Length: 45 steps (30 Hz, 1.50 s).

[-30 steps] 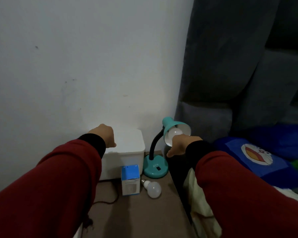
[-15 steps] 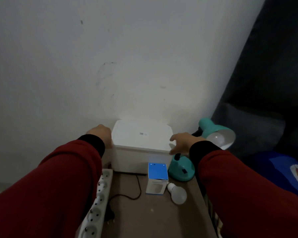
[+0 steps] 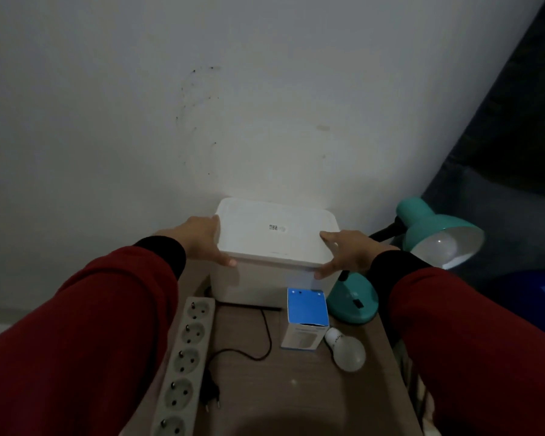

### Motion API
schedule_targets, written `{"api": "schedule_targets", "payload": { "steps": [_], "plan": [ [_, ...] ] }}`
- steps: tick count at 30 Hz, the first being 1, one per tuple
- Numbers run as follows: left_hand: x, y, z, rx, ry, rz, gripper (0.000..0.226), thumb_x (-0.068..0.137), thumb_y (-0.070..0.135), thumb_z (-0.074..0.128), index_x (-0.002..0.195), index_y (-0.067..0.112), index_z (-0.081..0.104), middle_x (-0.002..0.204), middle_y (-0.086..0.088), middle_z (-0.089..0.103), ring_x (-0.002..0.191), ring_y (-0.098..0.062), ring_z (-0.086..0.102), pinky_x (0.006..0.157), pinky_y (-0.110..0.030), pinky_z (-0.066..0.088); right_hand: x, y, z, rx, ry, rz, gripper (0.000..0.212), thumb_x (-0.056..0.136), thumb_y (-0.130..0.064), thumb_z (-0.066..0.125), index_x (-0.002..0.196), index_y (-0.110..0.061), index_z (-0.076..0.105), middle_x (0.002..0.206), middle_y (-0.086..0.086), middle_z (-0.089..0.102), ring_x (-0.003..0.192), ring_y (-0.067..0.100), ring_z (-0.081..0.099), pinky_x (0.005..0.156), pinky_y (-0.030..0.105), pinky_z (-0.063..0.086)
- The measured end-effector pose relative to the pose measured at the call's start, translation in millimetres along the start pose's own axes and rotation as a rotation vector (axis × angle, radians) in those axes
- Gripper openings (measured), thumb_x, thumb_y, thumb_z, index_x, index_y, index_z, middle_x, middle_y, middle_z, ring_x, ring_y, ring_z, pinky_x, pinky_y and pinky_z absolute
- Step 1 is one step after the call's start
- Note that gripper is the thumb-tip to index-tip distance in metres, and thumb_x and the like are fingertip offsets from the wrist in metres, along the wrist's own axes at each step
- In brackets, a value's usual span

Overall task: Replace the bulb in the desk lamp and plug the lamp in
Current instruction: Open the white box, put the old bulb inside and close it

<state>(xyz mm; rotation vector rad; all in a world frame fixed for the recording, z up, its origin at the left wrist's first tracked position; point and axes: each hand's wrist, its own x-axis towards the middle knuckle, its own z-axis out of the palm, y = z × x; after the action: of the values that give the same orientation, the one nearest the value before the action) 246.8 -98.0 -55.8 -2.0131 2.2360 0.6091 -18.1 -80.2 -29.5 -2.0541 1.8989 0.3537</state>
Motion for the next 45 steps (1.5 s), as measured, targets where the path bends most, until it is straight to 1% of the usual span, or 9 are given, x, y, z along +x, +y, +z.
{"api": "schedule_targets", "payload": {
  "steps": [4, 9, 13, 19, 29, 34, 40, 43, 45],
  "plan": [
    [-1, 0, -7, -0.072, 0.03, 0.012, 0.094, 0.073, 0.056, 0.068, 0.141, 0.003, 0.029, 0.139, -0.014, 0.045, 0.122, -0.029, 0.047, 0.097, -0.033, 0.04, -3, 5, -9, 0.085, 0.004, -0.008, 0.097, 0.076, -0.052, 0.069, 0.152, -0.013, 0.021, 0.157, 0.01, 0.025, 0.144, 0.028, 0.026, 0.115, 0.033, 0.024],
    [-8, 4, -15, -0.233, 0.072, 0.011, 0.088, 0.079, 0.053, 0.063, 0.143, 0.001, 0.03, 0.146, -0.014, 0.039, 0.128, -0.029, 0.043, 0.104, -0.035, 0.037, -11, 11, -17, 0.298, 0.068, -0.015, 0.083, 0.079, -0.046, 0.069, 0.144, -0.005, 0.038, 0.147, 0.014, 0.043, 0.135, 0.029, 0.04, 0.109, 0.034, 0.031],
    [-21, 8, -18, -0.31, 0.12, 0.009, 0.091, 0.081, 0.046, 0.065, 0.147, 0.002, 0.021, 0.15, -0.015, 0.033, 0.132, -0.029, 0.039, 0.104, -0.032, 0.035, -20, 12, -14, 0.441, 0.125, -0.027, 0.085, 0.08, -0.042, 0.07, 0.148, -0.009, 0.032, 0.155, 0.009, 0.033, 0.141, 0.024, 0.033, 0.112, 0.029, 0.027],
    [-66, 13, -9, -0.359, 0.18, 0.008, 0.106, 0.077, 0.049, 0.068, 0.151, 0.007, 0.005, 0.152, -0.012, 0.031, 0.133, -0.029, 0.039, 0.1, -0.029, 0.037, -59, 3, 1, 0.579, 0.256, -0.039, 0.088, 0.075, -0.036, 0.077, 0.147, -0.008, 0.034, 0.153, 0.008, 0.036, 0.139, 0.023, 0.036, 0.108, 0.024, 0.03],
    [-178, 17, 73, -0.44, 0.228, -0.003, 0.106, 0.075, 0.044, 0.072, 0.151, 0.01, 0.006, 0.15, -0.01, 0.037, 0.131, -0.03, 0.042, 0.096, -0.029, 0.039, -165, -4, 80, 0.531, 0.249, -0.045, 0.087, 0.076, -0.036, 0.076, 0.147, -0.009, 0.033, 0.152, 0.011, 0.035, 0.138, 0.026, 0.035, 0.11, 0.028, 0.03],
    [-221, 22, 118, -0.449, 0.227, -0.006, 0.106, 0.073, 0.043, 0.075, 0.15, 0.01, 0.011, 0.147, -0.01, 0.04, 0.127, -0.029, 0.046, 0.085, -0.024, 0.037, -209, 0, 132, 0.547, 0.253, -0.021, 0.088, 0.075, -0.035, 0.077, 0.148, -0.012, 0.032, 0.154, 0.01, 0.03, 0.139, 0.028, 0.031, 0.112, 0.031, 0.026],
    [-253, 30, 166, -0.462, 0.145, -0.009, 0.11, 0.076, 0.04, 0.074, 0.15, 0.003, 0.002, 0.152, -0.011, 0.031, 0.135, -0.028, 0.036, 0.097, -0.026, 0.035, -237, 11, 182, 0.62, 0.206, 0.029, 0.09, 0.072, -0.029, 0.08, 0.147, -0.011, 0.034, 0.152, 0.011, 0.033, 0.137, 0.027, 0.035, 0.11, 0.031, 0.03],
    [-260, 34, 188, -0.429, 0.096, -0.034, 0.111, 0.072, 0.048, 0.074, 0.149, 0.003, 0.008, 0.151, -0.012, 0.033, 0.134, -0.027, 0.037, 0.103, -0.029, 0.035, -241, 19, 203, 0.597, 0.156, 0.069, 0.091, 0.072, -0.03, 0.08, 0.148, -0.013, 0.032, 0.153, 0.011, 0.032, 0.139, 0.027, 0.032, 0.114, 0.036, 0.027],
    [-262, 36, 199, -0.393, 0.069, -0.063, 0.106, 0.071, 0.05, 0.074, 0.147, 0.003, 0.016, 0.147, -0.012, 0.038, 0.131, -0.027, 0.04, 0.1, -0.029, 0.036, -242, 23, 212, 0.552, 0.103, 0.099, 0.091, 0.073, -0.032, 0.079, 0.148, -0.015, 0.03, 0.155, 0.01, 0.029, 0.141, 0.027, 0.03, 0.114, 0.036, 0.025]
  ]
}}
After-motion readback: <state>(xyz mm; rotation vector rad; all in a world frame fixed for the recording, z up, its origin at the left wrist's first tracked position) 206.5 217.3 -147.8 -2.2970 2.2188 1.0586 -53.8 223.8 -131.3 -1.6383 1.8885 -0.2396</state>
